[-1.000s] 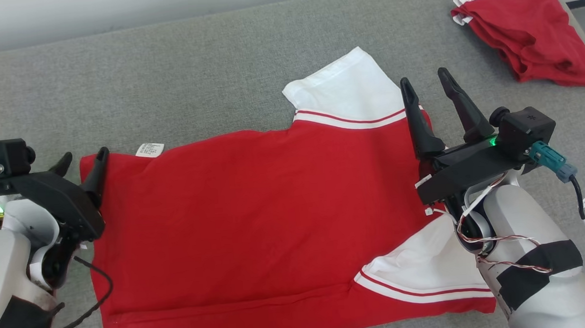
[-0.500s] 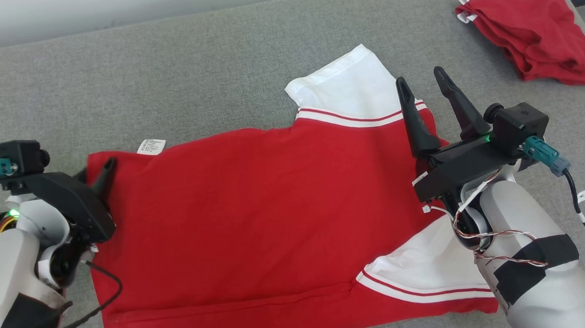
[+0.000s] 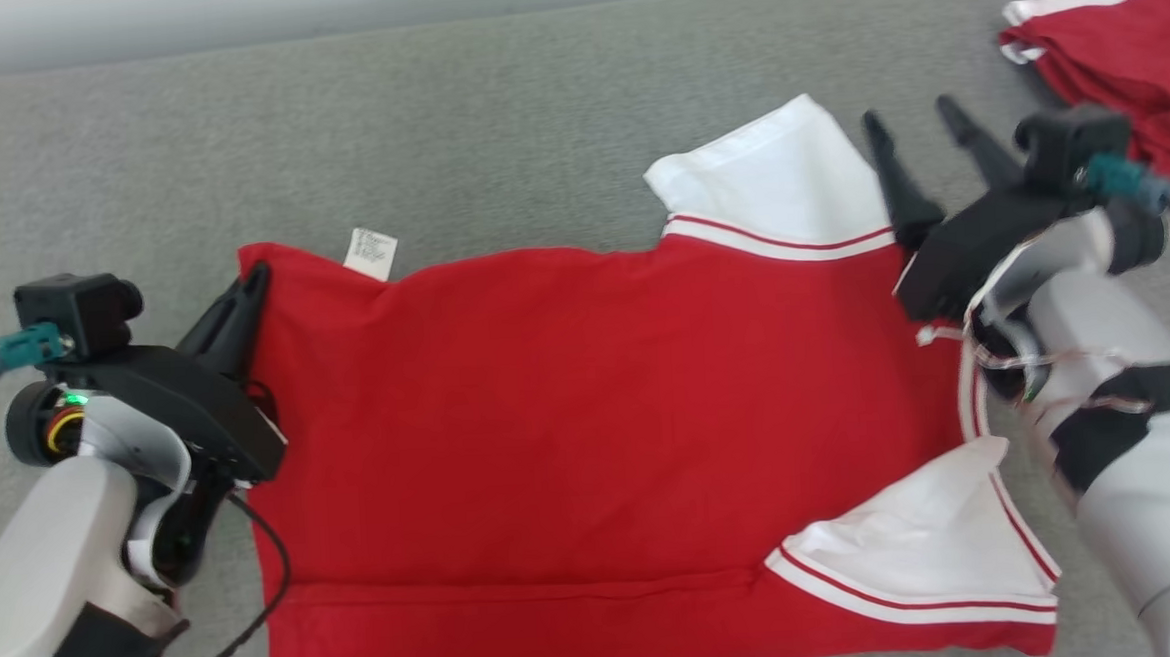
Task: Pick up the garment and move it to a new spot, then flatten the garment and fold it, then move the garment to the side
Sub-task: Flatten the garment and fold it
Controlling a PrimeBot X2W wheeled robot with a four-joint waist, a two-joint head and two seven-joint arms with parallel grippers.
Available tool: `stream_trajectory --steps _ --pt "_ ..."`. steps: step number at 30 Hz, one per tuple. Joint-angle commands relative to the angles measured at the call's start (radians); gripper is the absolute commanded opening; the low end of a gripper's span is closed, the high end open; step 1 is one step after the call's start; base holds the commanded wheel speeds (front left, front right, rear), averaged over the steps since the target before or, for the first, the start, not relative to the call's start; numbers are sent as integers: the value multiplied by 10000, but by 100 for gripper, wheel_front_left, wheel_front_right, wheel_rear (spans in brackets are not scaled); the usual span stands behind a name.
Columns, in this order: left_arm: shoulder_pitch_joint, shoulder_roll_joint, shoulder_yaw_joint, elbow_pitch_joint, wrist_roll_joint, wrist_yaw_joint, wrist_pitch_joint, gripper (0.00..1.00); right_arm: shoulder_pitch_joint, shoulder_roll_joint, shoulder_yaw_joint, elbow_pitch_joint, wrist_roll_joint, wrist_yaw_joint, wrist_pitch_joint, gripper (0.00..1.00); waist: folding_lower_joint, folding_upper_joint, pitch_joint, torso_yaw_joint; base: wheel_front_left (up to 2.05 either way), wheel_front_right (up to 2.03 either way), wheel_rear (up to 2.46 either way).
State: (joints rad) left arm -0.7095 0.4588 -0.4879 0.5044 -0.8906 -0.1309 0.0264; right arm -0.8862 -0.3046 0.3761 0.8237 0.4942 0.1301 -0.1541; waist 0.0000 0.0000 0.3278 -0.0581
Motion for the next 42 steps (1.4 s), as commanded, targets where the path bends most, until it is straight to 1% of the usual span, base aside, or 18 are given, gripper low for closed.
stream_trajectory --steps 1,6,12,18,24,25,26,28,31,37,42 --pt "144 -73 -64 -196 137 9 -203 0 -426 -117 70 267 44 4 201 100 0 0 267 443 0 0 0" --pt "231 -314 -237 -675 347 41 -638 0 -1464 -471 333 1410 -91 4 1134 100 0 0 626 1011 0 0 0" --pt "-84 -594 -404 -1113 553 40 -929 0 -2483 -748 388 2536 -72 4 1720 100 0 0 1213 1518 0 0 0" --pt "-310 -684 -474 -1152 654 34 -1137 0 -2953 -650 594 3153 -84 4 2038 100 0 0 1554 1687 0 0 0" --pt "-535 -692 -579 -1098 589 26 -1259 0 -3140 -539 848 3679 -52 4 2311 99 0 0 1673 1699 0 0 0" --pt "-555 -685 -594 -1080 567 24 -1271 0 -3191 -537 910 3785 -95 4 2377 47 0 0 1689 1692 0 0 0" --pt "-557 -671 -608 -1066 563 23 -1296 0 -3242 -538 950 3857 -128 4 2416 0 0 0 1708 1681 0 0 0" --pt "-597 -630 -633 -1026 523 21 -1332 0 -3379 -530 982 3936 -102 4 2404 0 0 0 1742 1653 0 0 0" --pt "-700 -575 -620 -937 429 17 -1419 0 -3715 -582 1025 3935 -187 4 2077 0 0 0 1749 1608 0 0 0" --pt "-916 -493 -604 -637 214 14 -1649 0 -4365 -775 949 4126 -590 4 932 0 0 0 1629 1491 0 0 0" --pt "-903 -551 -757 -341 44 12 -1864 0 -4120 -420 952 4235 -582 4 281 0 0 0 1289 1327 0 0 0"
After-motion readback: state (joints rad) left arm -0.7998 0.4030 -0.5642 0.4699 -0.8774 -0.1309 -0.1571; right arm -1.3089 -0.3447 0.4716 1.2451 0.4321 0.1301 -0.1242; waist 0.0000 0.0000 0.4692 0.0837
